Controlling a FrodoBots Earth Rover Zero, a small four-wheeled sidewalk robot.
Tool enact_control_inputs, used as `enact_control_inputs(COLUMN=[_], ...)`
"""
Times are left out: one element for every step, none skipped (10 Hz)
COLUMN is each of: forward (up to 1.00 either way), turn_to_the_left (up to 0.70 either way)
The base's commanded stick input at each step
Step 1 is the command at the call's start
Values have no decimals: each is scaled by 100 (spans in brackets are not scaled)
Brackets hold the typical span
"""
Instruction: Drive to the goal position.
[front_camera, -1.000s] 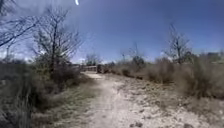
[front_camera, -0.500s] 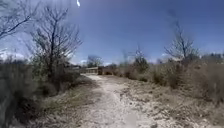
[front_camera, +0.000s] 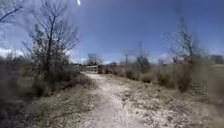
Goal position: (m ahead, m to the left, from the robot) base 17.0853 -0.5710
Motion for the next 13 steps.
enact_control_inputs(forward=[70, 70, 70, 70, 70, 70, 70, 70, 70, 70, 70, 70, 70], turn_to_the_left=[0, 0, 0, 0, 0, 0, 0, 0, 0, 0, 0, 0, 0])
